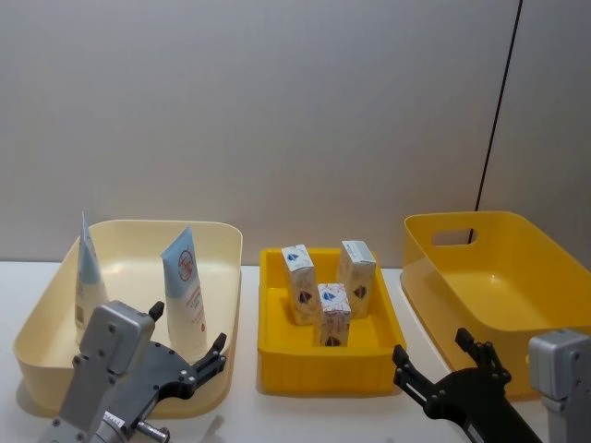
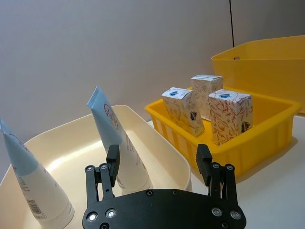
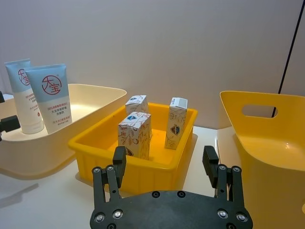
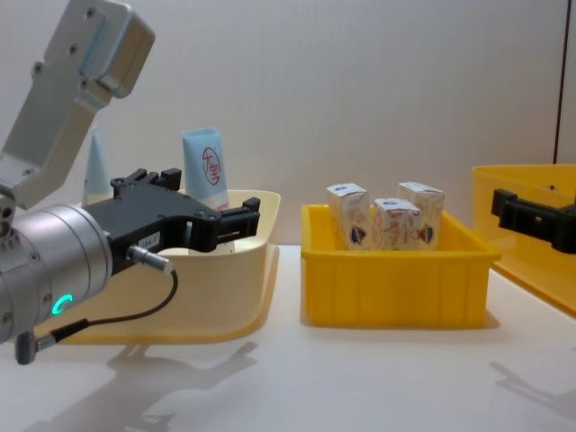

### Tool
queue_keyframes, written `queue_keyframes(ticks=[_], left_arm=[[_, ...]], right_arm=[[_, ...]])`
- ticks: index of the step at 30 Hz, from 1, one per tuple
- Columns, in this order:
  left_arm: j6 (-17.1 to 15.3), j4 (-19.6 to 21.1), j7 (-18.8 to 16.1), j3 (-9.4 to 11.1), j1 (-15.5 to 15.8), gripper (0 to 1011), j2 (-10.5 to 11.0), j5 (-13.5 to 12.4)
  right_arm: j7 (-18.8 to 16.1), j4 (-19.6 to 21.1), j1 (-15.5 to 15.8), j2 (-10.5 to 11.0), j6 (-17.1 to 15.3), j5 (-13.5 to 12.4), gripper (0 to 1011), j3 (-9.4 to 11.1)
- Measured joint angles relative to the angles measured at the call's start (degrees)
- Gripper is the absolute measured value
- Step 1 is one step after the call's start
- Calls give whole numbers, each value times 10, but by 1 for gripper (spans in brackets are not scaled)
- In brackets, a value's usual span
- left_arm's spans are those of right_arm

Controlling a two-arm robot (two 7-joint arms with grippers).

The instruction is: Bimanual collaborative sorting of washing and personal care products

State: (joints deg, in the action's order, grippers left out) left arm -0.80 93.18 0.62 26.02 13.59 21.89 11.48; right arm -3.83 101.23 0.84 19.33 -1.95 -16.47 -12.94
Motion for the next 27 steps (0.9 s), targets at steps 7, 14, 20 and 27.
queue_keyframes(ticks=[7,14,20,27], left_arm=[[0,0,0,0,0,1000,0,0],[0,0,0,0,0,1000,0,0],[0,0,0,0,0,1000,0,0],[0,0,0,0,0,1000,0,0]], right_arm=[[0,0,0,0,0,0,1001,0],[0,0,0,0,0,0,1001,0],[0,0,0,0,0,0,1001,0],[0,0,0,0,0,0,1001,0]])
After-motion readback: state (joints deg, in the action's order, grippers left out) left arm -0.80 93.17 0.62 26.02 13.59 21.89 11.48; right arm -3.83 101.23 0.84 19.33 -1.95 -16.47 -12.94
